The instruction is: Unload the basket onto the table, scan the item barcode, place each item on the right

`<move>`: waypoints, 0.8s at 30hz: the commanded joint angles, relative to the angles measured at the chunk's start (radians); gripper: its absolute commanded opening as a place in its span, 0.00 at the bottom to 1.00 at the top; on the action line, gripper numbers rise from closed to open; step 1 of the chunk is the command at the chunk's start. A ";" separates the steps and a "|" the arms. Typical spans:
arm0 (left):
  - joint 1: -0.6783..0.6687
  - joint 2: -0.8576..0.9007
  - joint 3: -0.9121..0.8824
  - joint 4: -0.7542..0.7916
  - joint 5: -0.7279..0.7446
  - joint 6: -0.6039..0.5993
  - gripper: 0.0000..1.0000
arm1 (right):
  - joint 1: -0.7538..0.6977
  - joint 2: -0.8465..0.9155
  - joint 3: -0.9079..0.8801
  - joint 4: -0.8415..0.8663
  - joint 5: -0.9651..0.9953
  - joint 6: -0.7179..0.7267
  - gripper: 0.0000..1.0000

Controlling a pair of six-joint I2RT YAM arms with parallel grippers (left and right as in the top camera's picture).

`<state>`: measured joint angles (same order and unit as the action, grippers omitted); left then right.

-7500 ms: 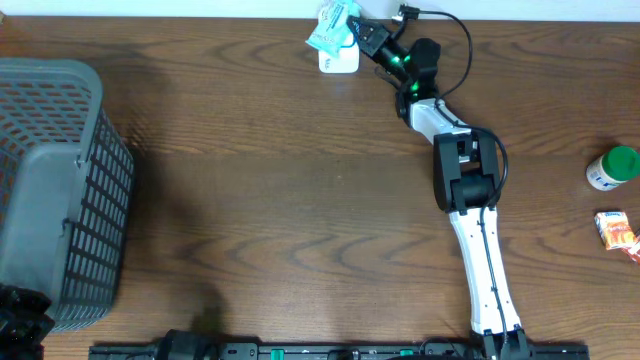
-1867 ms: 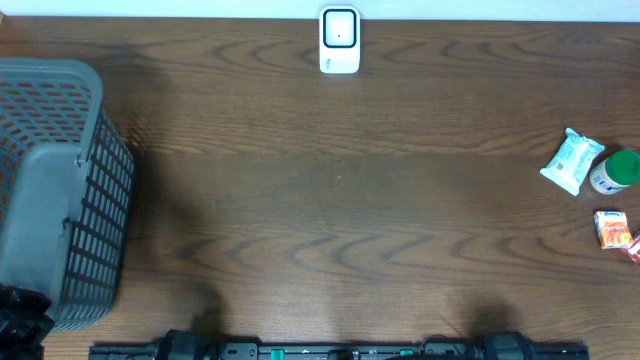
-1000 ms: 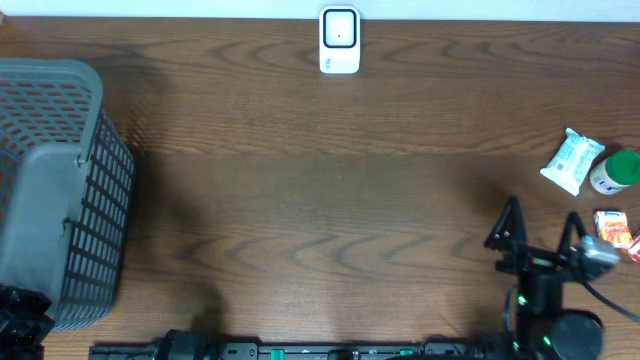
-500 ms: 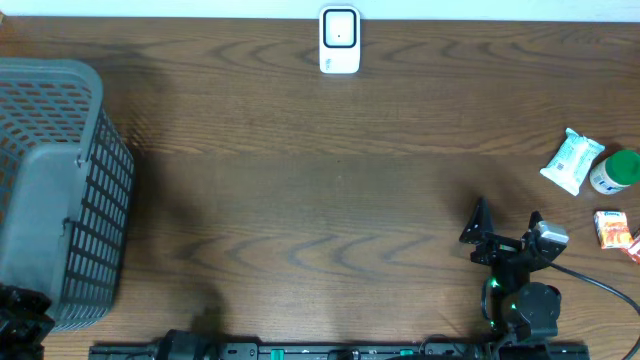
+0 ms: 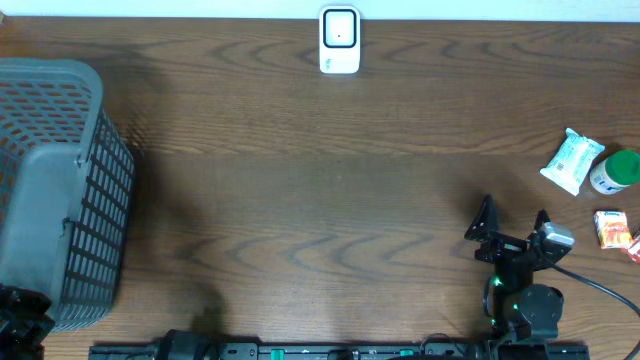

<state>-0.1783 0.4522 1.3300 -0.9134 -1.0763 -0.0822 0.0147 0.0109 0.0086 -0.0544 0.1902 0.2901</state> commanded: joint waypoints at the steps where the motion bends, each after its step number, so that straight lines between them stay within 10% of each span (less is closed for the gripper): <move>1: 0.003 -0.004 0.000 0.001 -0.010 -0.005 0.83 | -0.008 -0.006 -0.003 -0.002 -0.020 -0.086 0.99; 22: 0.003 -0.004 0.000 0.001 -0.010 -0.005 0.83 | -0.008 -0.005 -0.003 -0.002 -0.020 -0.086 0.99; 24: 0.003 -0.004 0.001 0.001 -0.030 -0.005 0.98 | -0.008 -0.005 -0.003 -0.003 -0.020 -0.086 0.99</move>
<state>-0.1783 0.4522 1.3300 -0.9134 -1.0763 -0.0853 0.0139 0.0109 0.0082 -0.0547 0.1757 0.2218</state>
